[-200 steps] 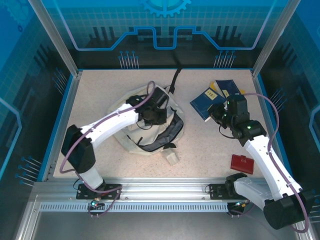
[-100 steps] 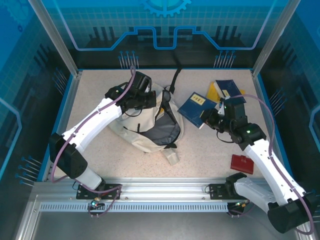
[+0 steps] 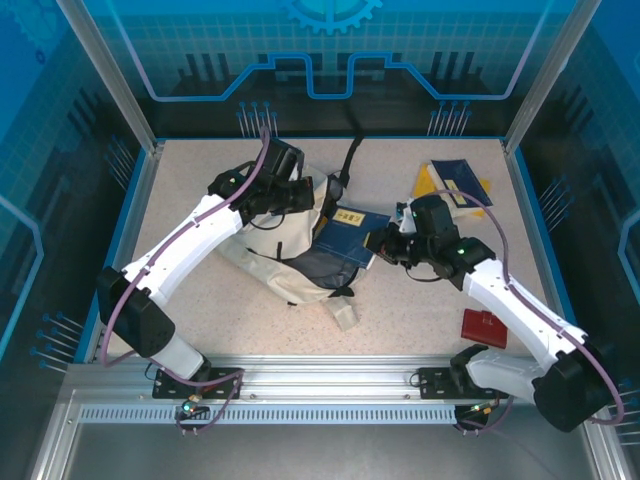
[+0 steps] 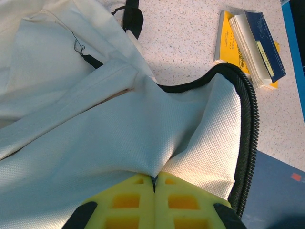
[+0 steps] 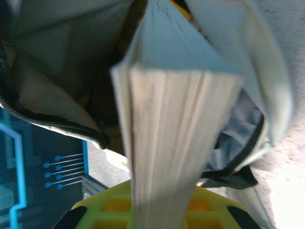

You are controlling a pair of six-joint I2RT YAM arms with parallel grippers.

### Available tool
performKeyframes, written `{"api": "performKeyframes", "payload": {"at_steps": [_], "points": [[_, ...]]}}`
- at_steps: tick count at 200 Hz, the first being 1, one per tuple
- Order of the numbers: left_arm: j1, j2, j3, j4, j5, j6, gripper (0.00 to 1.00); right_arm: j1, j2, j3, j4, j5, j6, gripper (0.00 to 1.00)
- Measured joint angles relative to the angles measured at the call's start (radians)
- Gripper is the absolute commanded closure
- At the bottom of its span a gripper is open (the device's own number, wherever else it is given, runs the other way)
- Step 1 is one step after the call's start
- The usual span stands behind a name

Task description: Pack the student bag

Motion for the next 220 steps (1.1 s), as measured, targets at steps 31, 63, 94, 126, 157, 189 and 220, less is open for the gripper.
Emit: {"api": "performKeyframes", "payload": {"at_steps": [31, 63, 94, 126, 157, 189, 220], "points": [[0.000, 0.000, 0.000, 0.000, 0.008, 0.000, 1.00, 0.033, 0.106, -0.005, 0.115, -0.031, 0.057, 1.00], [0.000, 0.000, 0.000, 0.000, 0.015, 0.000, 1.00, 0.051, 0.251, 0.034, 0.191, -0.034, 0.096, 1.00], [0.000, 0.000, 0.000, 0.000, 0.024, -0.001, 1.00, 0.058, 0.361, 0.071, 0.293, -0.004, 0.140, 1.00], [0.000, 0.000, 0.000, 0.000, 0.034, -0.001, 1.00, 0.070, 0.485, 0.103, 0.406, 0.056, 0.188, 1.00], [0.000, 0.000, 0.000, 0.000, 0.039, -0.001, 1.00, 0.102, 0.638, 0.174, 0.477, 0.095, 0.241, 0.93], [0.001, 0.000, 0.000, 0.001, 0.041, -0.002, 1.00, 0.141, 0.749, 0.233, 0.530, 0.110, 0.300, 0.61], [0.001, 0.000, 0.000, 0.001, 0.041, -0.002, 1.00, 0.148, 0.790, 0.244, 0.513, 0.108, 0.328, 0.40]]}}
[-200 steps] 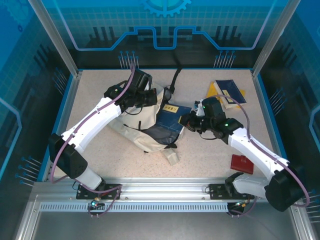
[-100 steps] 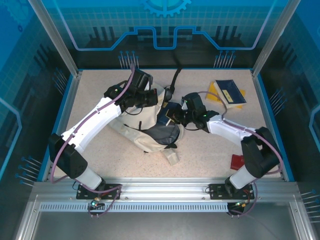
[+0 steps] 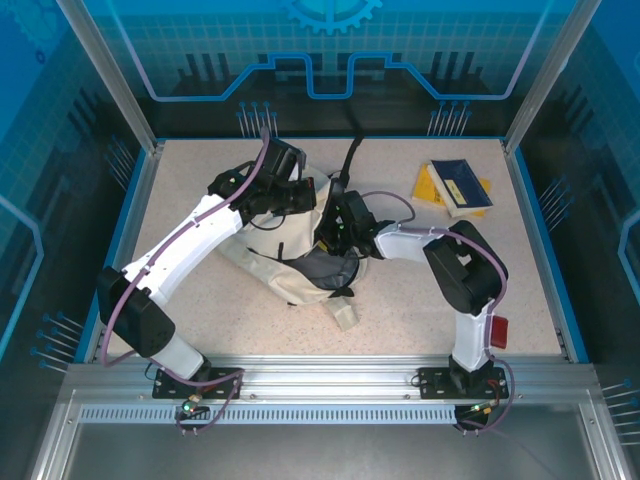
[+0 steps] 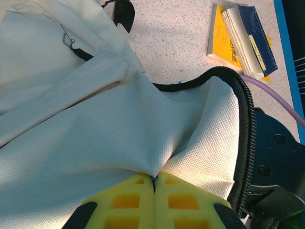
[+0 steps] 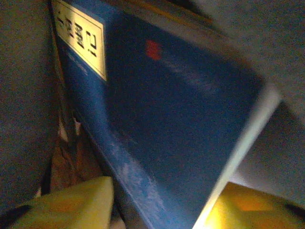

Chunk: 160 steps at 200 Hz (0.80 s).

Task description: Pack the student bag

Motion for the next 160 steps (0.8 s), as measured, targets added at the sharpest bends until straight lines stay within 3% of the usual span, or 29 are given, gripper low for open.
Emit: {"api": "performKeyframes", "payload": {"at_steps": [32, 63, 105, 138, 160], "points": [[0.001, 0.000, 0.000, 0.000, 0.000, 0.000, 1.00, 0.000, -0.001, 0.000, -0.015, -0.012, 0.003, 0.42], [0.003, 0.000, 0.000, 0.008, 0.000, -0.002, 1.00, 0.000, -0.004, -0.009, -0.018, -0.039, 0.012, 0.63], [0.003, 0.000, -0.001, 0.022, 0.000, -0.003, 1.00, 0.000, -0.004, -0.008, -0.018, -0.060, 0.004, 0.81], [0.003, 0.000, -0.002, 0.023, 0.010, -0.003, 1.00, 0.000, 0.015, 0.029, -0.017, -0.063, 0.003, 0.80], [0.004, 0.000, -0.003, 0.025, 0.011, -0.004, 1.00, 0.000, 0.029, 0.059, -0.018, -0.065, -0.005, 0.68]]}}
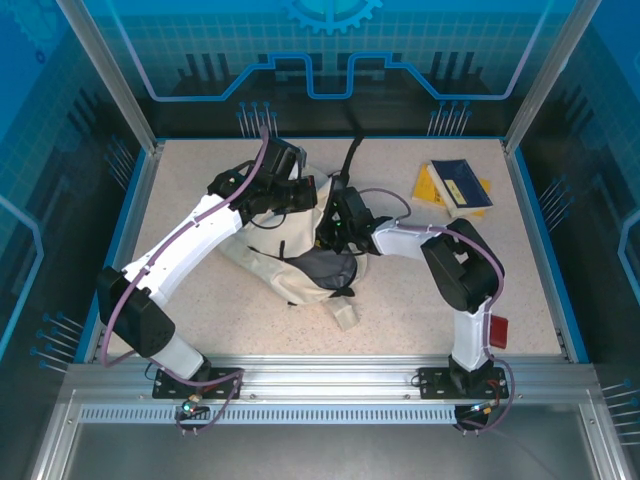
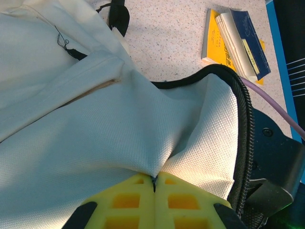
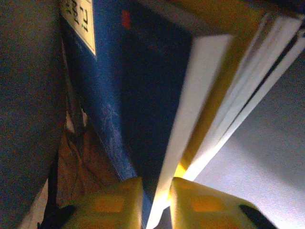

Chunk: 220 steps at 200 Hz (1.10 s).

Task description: Pack the student bag

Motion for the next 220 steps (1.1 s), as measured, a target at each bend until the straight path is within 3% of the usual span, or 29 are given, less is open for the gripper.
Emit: {"api": "performKeyframes", "payload": {"at_steps": [31, 53, 95, 123, 163, 220], "points": [[0.005, 0.000, -0.017, 0.013, 0.001, -0.004, 1.00, -0.002, 0.000, 0.005, 0.003, -0.043, -0.029, 0.50], [0.010, -0.003, -0.032, 0.025, 0.001, -0.004, 1.00, -0.004, -0.037, -0.042, 0.002, -0.064, -0.053, 0.46], [0.022, -0.024, -0.066, 0.050, 0.002, -0.003, 1.00, -0.027, -0.297, -0.179, -0.116, -0.049, -0.133, 0.44], [0.032, -0.036, -0.098, 0.057, 0.010, 0.000, 1.00, -0.064, -0.481, -0.225, -0.243, 0.020, -0.215, 0.32], [0.035, -0.074, -0.180, 0.059, 0.037, 0.021, 1.00, -0.248, -0.555, -0.170, -0.509, 0.195, -0.414, 0.19], [0.047, -0.124, -0.200, -0.042, -0.021, 0.133, 1.00, -0.521, -0.323, 0.142, -0.703, 0.415, -0.651, 0.08]]}}
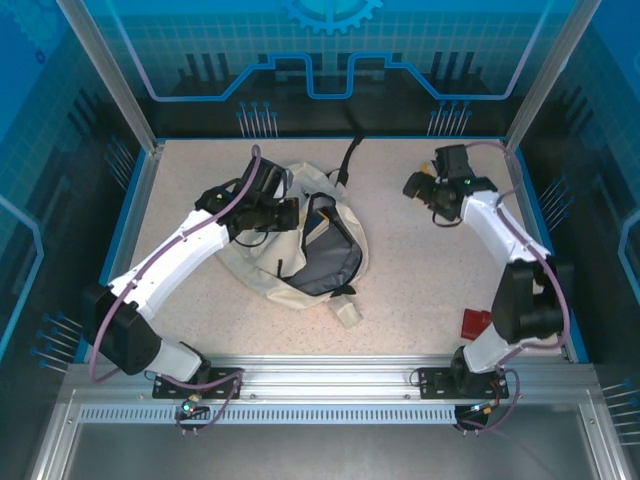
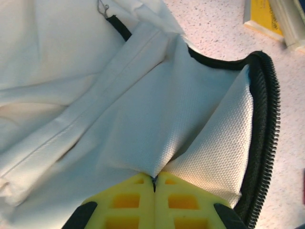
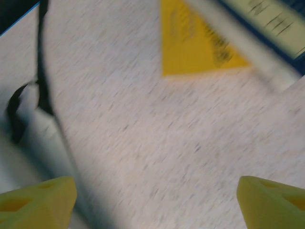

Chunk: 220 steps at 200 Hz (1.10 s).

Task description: Pack the student bag

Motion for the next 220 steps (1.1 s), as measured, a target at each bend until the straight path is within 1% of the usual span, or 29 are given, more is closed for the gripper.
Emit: {"api": "performKeyframes", "payload": {"at_steps": [7, 17, 28, 44, 52, 65, 76, 86, 132, 157, 187, 220], "points": [[0.004, -0.006, 0.000, -0.012, -0.002, 0.014, 1.00, -0.021, 0.045, 0.047, -0.009, 0.019, -0.015, 0.07], [0.008, -0.013, 0.000, -0.023, 0.000, 0.032, 0.79, -0.048, 0.120, 0.126, -0.032, 0.036, -0.032, 0.05], [0.008, -0.018, 0.000, -0.035, 0.003, 0.053, 0.65, -0.072, 0.212, 0.217, -0.043, 0.050, -0.054, 0.04], [0.009, -0.022, 0.000, -0.041, 0.013, 0.061, 0.36, -0.092, 0.335, 0.336, -0.067, 0.072, -0.082, 0.01], [0.009, -0.024, 0.000, -0.040, 0.019, 0.060, 0.25, -0.098, 0.386, 0.382, -0.078, 0.078, -0.093, 0.00], [0.009, -0.029, 0.000, -0.035, 0.028, 0.053, 0.12, -0.107, 0.460, 0.444, -0.102, 0.089, -0.109, 0.00], [0.009, -0.035, 0.000, -0.032, 0.033, 0.054, 0.05, -0.114, 0.503, 0.474, -0.120, 0.093, -0.122, 0.00], [0.009, -0.041, 0.000, -0.025, 0.036, 0.042, 0.02, -0.123, 0.535, 0.499, -0.143, 0.093, -0.134, 0.00], [0.009, -0.045, -0.003, 0.027, 0.036, 0.014, 0.01, -0.189, 0.694, 0.653, -0.230, 0.047, -0.211, 0.00], [0.009, -0.043, -0.008, 0.054, 0.037, -0.010, 0.01, -0.196, 0.700, 0.659, -0.244, 0.007, -0.261, 0.00], [0.009, -0.018, -0.008, 0.091, 0.054, -0.037, 0.01, -0.195, 0.653, 0.581, -0.216, -0.048, -0.303, 0.00], [0.009, 0.027, -0.008, 0.123, 0.085, -0.069, 0.01, -0.159, 0.512, 0.359, -0.173, -0.113, -0.296, 0.00]]}}
